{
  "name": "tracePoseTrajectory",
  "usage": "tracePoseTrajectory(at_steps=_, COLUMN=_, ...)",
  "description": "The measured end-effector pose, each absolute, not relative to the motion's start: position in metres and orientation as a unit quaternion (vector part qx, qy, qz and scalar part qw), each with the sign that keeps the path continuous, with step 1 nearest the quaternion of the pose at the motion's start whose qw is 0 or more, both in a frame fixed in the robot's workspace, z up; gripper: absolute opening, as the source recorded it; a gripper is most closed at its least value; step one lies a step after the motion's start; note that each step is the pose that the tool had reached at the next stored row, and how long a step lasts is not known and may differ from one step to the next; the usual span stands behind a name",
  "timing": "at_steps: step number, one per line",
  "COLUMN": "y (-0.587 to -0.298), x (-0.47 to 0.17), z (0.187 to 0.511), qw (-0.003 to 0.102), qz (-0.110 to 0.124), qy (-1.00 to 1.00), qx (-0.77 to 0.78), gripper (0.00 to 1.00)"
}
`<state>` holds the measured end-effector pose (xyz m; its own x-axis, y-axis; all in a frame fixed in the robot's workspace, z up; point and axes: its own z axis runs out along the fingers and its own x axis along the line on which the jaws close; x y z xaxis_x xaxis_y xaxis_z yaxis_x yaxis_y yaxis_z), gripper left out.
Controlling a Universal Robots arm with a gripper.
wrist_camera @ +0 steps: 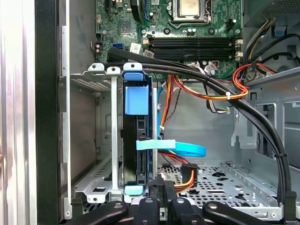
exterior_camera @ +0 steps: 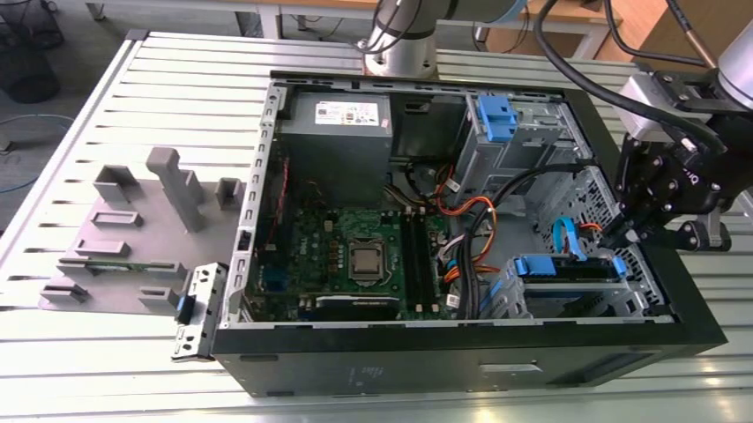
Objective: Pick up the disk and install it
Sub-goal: 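Insert the second disk wire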
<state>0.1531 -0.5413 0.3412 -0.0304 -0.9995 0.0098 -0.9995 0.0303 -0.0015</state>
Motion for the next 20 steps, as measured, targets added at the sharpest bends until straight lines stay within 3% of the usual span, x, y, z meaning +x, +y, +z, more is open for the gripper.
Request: tracePoseTrajectory(at_steps=20, y=-0.551, x=0.137, z=0.341, qw=0.001, qz=0.006, qy=-0.718, qx=0.696, gripper=0.16)
